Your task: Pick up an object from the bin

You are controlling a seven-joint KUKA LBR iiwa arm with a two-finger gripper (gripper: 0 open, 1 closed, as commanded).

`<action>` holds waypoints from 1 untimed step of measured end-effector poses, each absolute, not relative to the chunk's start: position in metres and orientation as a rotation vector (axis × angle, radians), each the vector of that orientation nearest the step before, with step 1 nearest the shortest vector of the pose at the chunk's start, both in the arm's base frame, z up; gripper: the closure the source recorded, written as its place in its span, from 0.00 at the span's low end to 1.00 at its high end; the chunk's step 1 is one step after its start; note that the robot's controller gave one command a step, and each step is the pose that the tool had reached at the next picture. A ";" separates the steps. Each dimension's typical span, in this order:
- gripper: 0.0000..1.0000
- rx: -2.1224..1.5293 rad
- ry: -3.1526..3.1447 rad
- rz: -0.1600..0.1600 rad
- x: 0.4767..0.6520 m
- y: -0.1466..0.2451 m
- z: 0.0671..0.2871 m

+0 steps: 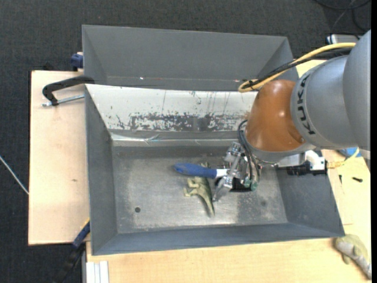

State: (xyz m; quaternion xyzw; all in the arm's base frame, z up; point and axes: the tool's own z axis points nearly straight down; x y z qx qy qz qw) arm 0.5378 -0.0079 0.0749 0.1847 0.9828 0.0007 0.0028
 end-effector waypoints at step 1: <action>1.00 0.579 3.077 0.004 0.539 -0.008 0.075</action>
Offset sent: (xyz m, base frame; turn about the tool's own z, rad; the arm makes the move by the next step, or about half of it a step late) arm 0.0000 0.0000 0.0000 0.0000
